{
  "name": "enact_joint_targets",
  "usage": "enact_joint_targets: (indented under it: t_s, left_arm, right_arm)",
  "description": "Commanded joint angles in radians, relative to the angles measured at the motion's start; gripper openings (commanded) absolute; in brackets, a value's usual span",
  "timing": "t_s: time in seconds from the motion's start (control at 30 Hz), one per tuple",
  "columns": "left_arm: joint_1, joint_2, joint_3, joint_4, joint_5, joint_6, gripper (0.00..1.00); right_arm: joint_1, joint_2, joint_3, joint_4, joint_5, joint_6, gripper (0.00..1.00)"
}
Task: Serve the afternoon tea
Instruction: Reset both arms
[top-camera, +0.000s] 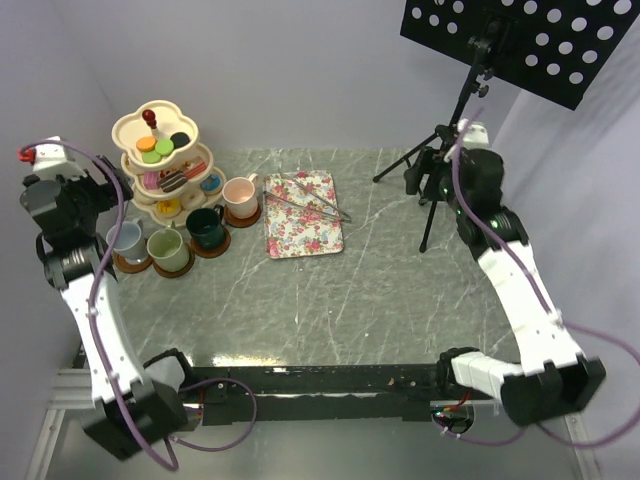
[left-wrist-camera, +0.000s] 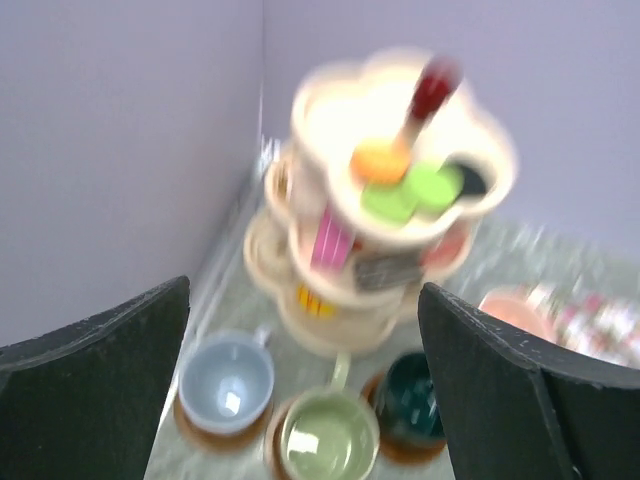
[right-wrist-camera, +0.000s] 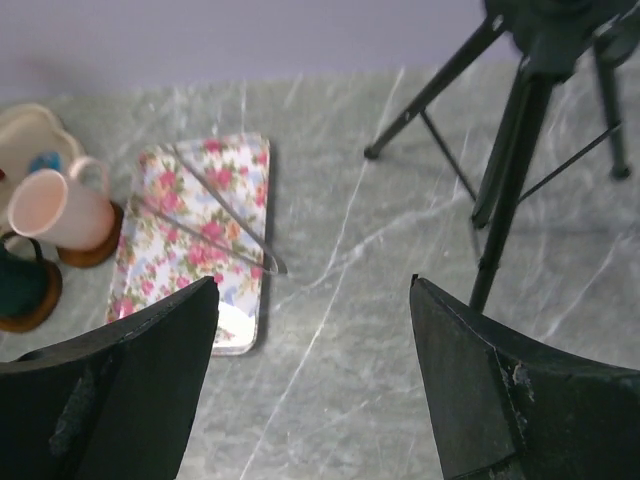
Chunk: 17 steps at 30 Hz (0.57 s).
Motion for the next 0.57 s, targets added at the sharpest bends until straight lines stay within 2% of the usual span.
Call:
enact_joint_targets:
  t_s: [0.0, 0.13, 0.37, 0.53]
  left_arm:
    - [-0.021, -0.135, -0.001, 0.154, -0.075, -0.095, 1.0]
    - [-0.029, -0.186, 0.022, 0.117, -0.135, -0.16, 1.0]
    - [-0.038, -0.229, 0.032, 0.036, -0.158, -0.162, 1.0]
    - [-0.056, -0.207, 0.057, -0.012, -0.234, -0.212, 1.0]
  right_arm:
    - [-0.005, -0.159, -0.12, 0.206, 0.047, -0.053, 0.83]
    - [-0.005, -0.201, -0.143, 0.221, 0.063, -0.083, 0.84]
    - [-0.005, -0.227, -0.148, 0.19, 0.061, -0.106, 0.85]
    - [-0.005, -0.239, -0.149, 0.173, 0.06, -0.097, 0.85]
